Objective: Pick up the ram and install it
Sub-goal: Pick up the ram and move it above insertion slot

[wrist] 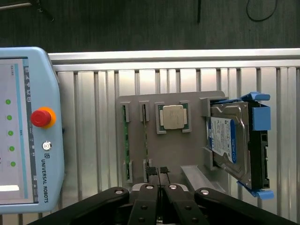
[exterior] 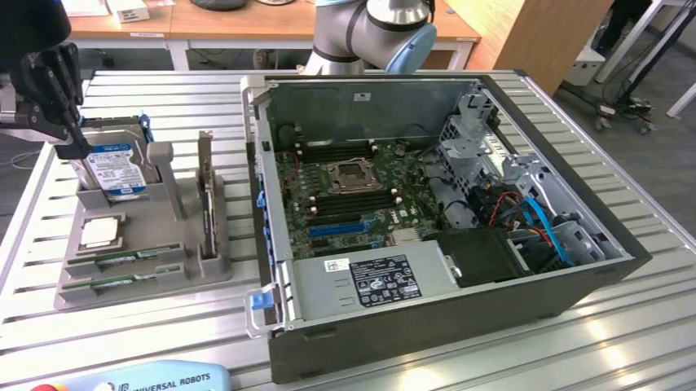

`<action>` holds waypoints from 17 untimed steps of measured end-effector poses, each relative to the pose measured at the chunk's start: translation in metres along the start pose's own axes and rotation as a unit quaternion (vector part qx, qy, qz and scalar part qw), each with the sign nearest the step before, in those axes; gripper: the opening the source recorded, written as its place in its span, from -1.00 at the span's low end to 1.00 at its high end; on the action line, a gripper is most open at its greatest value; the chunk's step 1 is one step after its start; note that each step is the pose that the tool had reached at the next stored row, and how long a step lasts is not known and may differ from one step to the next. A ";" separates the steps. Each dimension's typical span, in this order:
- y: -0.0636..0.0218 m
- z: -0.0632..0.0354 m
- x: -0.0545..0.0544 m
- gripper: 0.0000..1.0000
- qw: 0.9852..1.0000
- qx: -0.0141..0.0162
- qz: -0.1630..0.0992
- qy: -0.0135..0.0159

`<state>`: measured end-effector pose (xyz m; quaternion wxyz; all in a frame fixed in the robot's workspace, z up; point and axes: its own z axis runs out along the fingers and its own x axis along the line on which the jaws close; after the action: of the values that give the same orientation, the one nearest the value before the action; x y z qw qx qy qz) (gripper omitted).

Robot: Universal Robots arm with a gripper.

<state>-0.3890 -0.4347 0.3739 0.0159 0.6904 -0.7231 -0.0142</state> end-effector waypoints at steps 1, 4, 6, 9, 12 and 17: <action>0.0000 0.0000 0.000 -0.80 1.000 0.000 0.000 0.000; 0.0000 0.0000 0.000 -0.80 1.000 0.000 0.000 0.000; 0.0000 0.0000 0.000 -0.80 1.000 0.000 0.000 0.000; 0.0000 0.0000 0.000 -0.77 1.000 0.000 0.000 0.000; 0.0000 0.0000 0.000 -0.54 1.000 0.000 0.000 0.000; 0.0000 0.0000 0.000 -0.29 1.000 0.000 0.000 0.000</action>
<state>-0.3890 -0.4347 0.3739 0.0159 0.6904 -0.7232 -0.0142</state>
